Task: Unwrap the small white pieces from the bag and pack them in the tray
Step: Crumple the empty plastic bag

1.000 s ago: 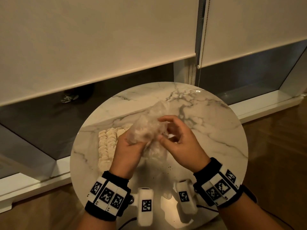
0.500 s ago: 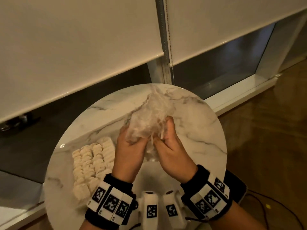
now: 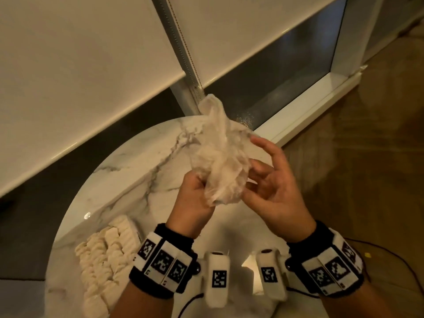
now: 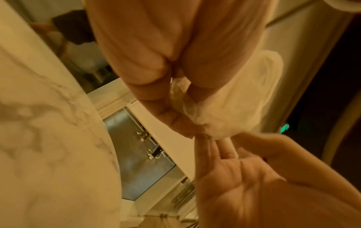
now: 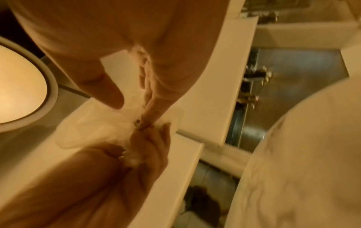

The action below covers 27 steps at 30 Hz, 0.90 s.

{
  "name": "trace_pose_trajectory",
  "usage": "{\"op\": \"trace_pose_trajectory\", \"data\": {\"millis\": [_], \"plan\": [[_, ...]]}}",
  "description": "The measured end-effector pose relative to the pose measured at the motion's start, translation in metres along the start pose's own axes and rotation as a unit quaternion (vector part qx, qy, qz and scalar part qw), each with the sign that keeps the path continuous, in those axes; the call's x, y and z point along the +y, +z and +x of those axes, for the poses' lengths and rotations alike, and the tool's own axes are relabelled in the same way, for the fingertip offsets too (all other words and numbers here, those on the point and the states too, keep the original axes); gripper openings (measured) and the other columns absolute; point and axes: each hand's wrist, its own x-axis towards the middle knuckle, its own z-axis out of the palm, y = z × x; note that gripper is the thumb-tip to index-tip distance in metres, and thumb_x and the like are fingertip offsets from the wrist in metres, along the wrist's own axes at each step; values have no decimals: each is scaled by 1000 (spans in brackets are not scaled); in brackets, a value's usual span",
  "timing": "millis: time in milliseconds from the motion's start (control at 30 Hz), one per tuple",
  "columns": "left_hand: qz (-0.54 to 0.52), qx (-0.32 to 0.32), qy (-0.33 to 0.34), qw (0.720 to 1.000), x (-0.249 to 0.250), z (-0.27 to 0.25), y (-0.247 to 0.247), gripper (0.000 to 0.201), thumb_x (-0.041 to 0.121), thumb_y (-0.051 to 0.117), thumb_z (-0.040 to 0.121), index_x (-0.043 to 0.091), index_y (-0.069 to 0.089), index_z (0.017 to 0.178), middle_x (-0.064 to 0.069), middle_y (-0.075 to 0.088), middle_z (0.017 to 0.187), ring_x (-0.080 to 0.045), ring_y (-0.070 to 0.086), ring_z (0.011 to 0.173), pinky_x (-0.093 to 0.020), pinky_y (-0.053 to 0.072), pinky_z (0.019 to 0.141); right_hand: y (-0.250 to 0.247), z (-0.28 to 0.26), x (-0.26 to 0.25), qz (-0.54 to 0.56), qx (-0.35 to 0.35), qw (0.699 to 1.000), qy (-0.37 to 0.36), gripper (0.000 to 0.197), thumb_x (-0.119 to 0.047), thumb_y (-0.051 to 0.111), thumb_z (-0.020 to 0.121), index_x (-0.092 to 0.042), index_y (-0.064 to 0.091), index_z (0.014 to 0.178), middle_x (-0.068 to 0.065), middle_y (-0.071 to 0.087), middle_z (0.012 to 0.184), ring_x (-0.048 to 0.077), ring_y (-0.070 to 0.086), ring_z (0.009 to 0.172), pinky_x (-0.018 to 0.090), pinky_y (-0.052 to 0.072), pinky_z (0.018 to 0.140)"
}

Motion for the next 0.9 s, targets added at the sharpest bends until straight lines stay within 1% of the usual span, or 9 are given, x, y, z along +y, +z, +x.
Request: {"op": "trace_pose_trajectory", "data": {"millis": [167, 233, 333, 433, 500, 600, 700, 800, 900], "plan": [[116, -71, -55, 989, -15, 16, 35, 18, 9, 62, 79, 21, 68, 66, -1, 65, 58, -11, 61, 53, -28, 49, 50, -57, 0, 12, -238, 25, 971, 26, 62, -24, 74, 83, -32, 49, 140, -2, 48, 132, 14, 54, 120, 30, 55, 88], [162, -83, -47, 982, -26, 23, 46, 14, 21, 62, 74, 20, 62, 60, 1, 61, 55, -11, 58, 50, -32, 48, 48, -71, -4, 19, -232, 16, 972, 47, 48, -19, 71, 83, -24, 59, 129, 0, 47, 131, 11, 55, 118, 27, 54, 89], [245, -141, -31, 959, -43, 39, 65, 22, 32, 62, 78, 14, 61, 64, -2, 63, 61, -22, 62, 60, -44, 50, 56, -91, -16, 29, -242, 53, 968, 31, 31, 4, 61, 81, -6, 69, 110, 6, 65, 113, 22, 65, 104, 42, 56, 85], [323, -183, -79, 925, -52, 51, 79, 31, 52, 74, 75, 26, 70, 93, 5, 69, 95, -12, 64, 89, -41, 55, 79, -129, -34, 42, -243, 138, 958, 65, 41, 16, 55, 79, -9, 72, 107, 10, 74, 103, 29, 70, 99, 46, 57, 86], [401, -195, -124, 887, -61, 58, 78, 73, 67, 78, 64, 44, 56, 130, 6, 48, 143, -15, 45, 131, -38, 42, 110, -167, -48, 58, -255, 215, 937, 102, 50, 18, 59, 83, -26, 70, 104, 0, 75, 100, 24, 71, 95, 42, 58, 83], [483, -237, -186, 822, -73, 66, 72, 101, 65, 81, 64, 44, 31, 150, -2, 15, 163, -25, 11, 149, -41, 15, 122, -222, -74, 99, -250, 336, 891, 177, 38, 10, 67, 86, -27, 58, 94, 3, 68, 93, 24, 66, 84, 44, 56, 76], [504, -263, -181, 803, -90, 63, 76, 96, 58, 81, 68, 42, 30, 148, 1, 21, 153, -29, 19, 143, -37, 22, 116, -264, -108, 166, -279, 365, 823, 333, 28, -3, 71, 87, -19, 49, 87, 12, 59, 88, 25, 59, 76, 48, 55, 72], [508, -252, -155, 809, -102, 60, 79, 94, 56, 79, 71, 45, 26, 148, 5, 21, 148, -26, 20, 140, -33, 26, 113, -291, -136, 238, -322, 326, 734, 501, 25, -15, 67, 89, -22, 59, 111, 15, 66, 100, 27, 65, 76, 39, 59, 60], [523, -263, -152, 797, -106, 61, 76, 95, 62, 76, 71, 49, 19, 147, 6, 16, 148, -26, 20, 140, -32, 29, 110, -312, -152, 290, -404, 198, 652, 611, 25, -20, 57, 97, -14, 60, 121, 15, 65, 114, 29, 59, 83, 36, 51, 73]]}}
